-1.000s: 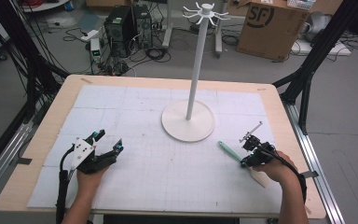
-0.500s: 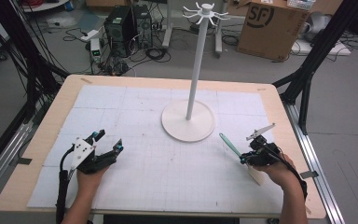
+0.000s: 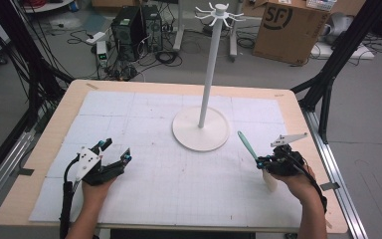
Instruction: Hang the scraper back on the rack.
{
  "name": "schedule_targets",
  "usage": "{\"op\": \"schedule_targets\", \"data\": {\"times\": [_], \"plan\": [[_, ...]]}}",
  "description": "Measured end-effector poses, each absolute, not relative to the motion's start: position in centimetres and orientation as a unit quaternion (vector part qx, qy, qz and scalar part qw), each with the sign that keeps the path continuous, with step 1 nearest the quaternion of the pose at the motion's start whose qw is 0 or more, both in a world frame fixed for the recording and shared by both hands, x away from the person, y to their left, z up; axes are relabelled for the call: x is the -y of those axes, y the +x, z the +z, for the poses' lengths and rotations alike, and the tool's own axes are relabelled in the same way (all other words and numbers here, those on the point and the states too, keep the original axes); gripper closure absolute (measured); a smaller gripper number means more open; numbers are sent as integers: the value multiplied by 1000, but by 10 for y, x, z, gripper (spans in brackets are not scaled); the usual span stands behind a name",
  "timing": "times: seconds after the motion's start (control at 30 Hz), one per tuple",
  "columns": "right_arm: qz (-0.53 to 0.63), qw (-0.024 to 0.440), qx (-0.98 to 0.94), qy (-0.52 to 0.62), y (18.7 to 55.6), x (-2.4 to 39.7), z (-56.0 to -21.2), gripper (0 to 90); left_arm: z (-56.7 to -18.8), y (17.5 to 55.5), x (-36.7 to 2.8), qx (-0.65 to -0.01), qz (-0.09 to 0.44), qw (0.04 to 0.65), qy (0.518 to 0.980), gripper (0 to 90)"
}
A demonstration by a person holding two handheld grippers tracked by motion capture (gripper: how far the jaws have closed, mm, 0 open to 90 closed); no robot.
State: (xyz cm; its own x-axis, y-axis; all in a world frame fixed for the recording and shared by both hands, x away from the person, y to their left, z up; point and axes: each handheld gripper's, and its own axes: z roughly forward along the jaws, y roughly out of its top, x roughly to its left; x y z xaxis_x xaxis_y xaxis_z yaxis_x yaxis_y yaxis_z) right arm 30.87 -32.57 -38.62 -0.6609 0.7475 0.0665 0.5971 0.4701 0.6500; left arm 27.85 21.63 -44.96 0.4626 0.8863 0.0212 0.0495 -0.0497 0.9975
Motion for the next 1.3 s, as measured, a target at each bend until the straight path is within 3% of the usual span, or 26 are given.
{"op": "schedule_targets", "data": {"times": [1.3], "plan": [[507, 232, -750, 355, 282, 329, -371, 800, -450, 278, -216, -372, 359, 580, 629, 256]]}}
